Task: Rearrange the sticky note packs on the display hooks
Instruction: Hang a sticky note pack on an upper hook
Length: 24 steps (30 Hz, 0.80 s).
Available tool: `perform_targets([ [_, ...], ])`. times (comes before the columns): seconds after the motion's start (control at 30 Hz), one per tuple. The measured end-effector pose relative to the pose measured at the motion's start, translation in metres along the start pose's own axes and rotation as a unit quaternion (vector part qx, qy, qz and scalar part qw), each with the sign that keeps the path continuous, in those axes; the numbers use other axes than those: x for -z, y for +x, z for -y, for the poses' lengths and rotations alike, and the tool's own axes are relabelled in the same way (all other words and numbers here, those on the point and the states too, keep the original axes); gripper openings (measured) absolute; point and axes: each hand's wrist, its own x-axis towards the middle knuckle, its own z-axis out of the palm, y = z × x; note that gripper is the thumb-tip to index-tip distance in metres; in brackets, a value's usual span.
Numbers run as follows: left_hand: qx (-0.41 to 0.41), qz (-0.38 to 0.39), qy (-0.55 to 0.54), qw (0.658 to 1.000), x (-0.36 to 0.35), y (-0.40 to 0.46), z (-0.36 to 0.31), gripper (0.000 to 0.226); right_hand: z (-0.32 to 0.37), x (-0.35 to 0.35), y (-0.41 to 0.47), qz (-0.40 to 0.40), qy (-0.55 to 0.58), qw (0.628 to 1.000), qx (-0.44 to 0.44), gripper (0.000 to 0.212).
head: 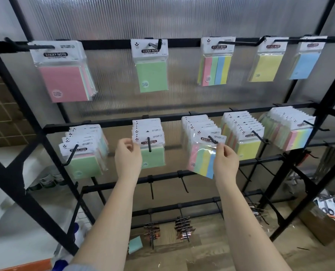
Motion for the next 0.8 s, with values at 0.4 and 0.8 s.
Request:
perform_targets([
  [0.4,0.004,0.009,-0.017,1.0,-0.005,-0.016,0.006,0.016,0.012,0.002,-0.023,-0.146,-0.006,0.989,0.006,0.045],
  [0.8,0.029,0.136,-0.116,0.984,-0.01,-0.026,0.014,0.024,0.026,0.004,-0.032,-0.188,0.065,0.978,0.058,0.045],
])
